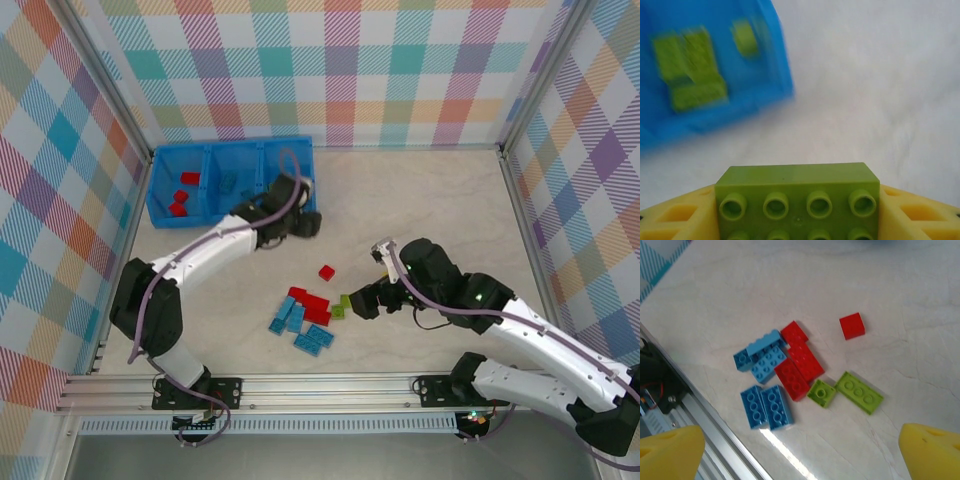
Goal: Sort the legos into containers by color
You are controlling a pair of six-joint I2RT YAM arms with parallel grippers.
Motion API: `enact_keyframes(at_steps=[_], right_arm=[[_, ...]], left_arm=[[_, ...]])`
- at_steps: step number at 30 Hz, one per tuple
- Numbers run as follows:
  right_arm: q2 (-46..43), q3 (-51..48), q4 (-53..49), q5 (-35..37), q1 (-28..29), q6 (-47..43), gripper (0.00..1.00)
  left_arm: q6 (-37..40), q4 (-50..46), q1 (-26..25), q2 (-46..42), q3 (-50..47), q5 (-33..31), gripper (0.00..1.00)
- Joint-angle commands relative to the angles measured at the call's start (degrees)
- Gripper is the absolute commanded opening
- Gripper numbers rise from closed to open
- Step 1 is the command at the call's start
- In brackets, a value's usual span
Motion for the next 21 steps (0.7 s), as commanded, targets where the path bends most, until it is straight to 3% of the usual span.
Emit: enact_keyframes(at_steps=[1, 4, 10, 16, 21], right_arm=[[-1.30, -0.91, 8.18, -0.27, -0.18, 3.89, 1.00], [-2.14, -0.90, 6.96, -1.03, -0.12, 4.93, 1.00], [-5.44, -2.83, 5.45, -0.74, -0.17, 7.14, 1.00], [-5.63, -3.00, 5.39, -0.48, -0.18, 7.78, 1.00], [-2.94, -2.16, 6.95, -0.84, -0.17, 6.86, 1.00]], left_arm=[[2.95, 0.85, 4.90, 7.08, 9.57, -2.01, 0.58], [2.76, 0.72, 8.89, 15.49, 18.07, -1.80, 0.57], [1.88, -5.19, 11.68, 28.04, 33.01, 2.91, 0.64], [2.10, -4.09, 11.79, 26.54, 33.14, 3.50, 0.77], [1.42, -2.31, 11.73, 19.99, 28.57, 5.02, 0.83]])
